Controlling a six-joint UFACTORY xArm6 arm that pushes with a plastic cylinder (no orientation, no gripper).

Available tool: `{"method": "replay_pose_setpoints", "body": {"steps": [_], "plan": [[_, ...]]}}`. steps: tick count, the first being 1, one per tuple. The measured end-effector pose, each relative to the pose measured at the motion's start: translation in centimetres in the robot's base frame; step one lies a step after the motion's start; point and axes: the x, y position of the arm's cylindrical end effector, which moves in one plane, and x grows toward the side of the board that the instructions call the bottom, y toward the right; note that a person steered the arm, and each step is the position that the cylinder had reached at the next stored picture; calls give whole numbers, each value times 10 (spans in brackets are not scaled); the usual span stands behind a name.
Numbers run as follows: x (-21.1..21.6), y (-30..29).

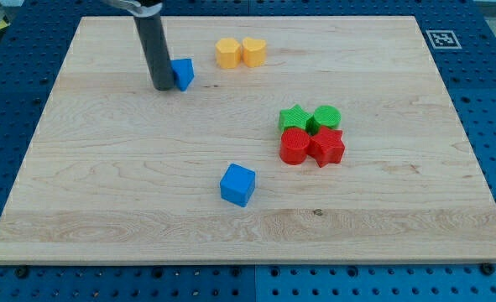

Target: Move the blue triangle below the yellow hexagon

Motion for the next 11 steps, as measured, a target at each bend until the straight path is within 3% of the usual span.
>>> {"method": "replay_pose_setpoints", "body": {"steps": [2,6,8,11], "plan": [[-1,0],[-43,14],[-17,23],[-16,63]]}}
